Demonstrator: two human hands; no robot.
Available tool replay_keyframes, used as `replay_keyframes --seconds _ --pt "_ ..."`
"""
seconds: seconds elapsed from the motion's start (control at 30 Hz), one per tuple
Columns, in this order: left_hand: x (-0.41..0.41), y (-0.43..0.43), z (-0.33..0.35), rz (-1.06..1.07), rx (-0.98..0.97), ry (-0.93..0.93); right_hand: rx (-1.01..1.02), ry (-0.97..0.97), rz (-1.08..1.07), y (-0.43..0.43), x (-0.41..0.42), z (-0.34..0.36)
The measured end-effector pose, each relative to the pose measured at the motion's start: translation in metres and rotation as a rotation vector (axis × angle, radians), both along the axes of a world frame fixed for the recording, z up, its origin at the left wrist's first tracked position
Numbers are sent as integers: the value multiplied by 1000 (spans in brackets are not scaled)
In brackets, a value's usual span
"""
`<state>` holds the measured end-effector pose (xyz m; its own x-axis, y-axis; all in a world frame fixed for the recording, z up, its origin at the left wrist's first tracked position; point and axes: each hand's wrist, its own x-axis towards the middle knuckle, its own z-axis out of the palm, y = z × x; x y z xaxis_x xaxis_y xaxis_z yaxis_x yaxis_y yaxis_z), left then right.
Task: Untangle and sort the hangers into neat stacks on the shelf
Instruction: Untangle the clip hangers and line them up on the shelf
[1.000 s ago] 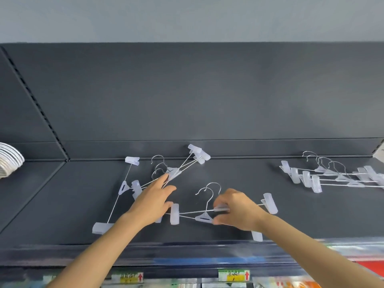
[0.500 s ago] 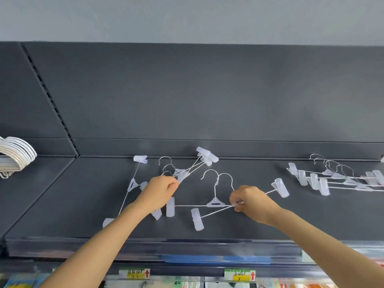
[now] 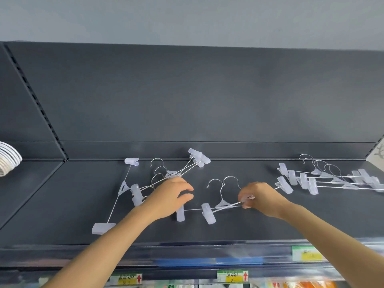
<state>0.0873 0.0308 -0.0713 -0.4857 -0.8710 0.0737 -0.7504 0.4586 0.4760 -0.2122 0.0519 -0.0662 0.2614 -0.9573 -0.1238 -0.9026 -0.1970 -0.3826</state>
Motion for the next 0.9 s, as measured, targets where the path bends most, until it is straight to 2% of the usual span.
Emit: replay_keyframes --seconds 0.1,0.27,0.4,0.57,0.73,0.9 --pt "-8 0 -4 17 78 50 -15 -39 7 5 9 -1" --pt "-18 1 -3 8 183 3 -73 93 0 11 22 -18" --pt "-19 2 -1 25 258 34 -166 97 32 11 19 -21" --pt "-19 0 -6 76 271 38 -142 176 137 14 20 -17" --pt "-13 -6 -12 36 281 29 -100 209 183 19 14 -18" --pt "-14 -3 -9 6 301 44 -222 280 223 24 17 -21"
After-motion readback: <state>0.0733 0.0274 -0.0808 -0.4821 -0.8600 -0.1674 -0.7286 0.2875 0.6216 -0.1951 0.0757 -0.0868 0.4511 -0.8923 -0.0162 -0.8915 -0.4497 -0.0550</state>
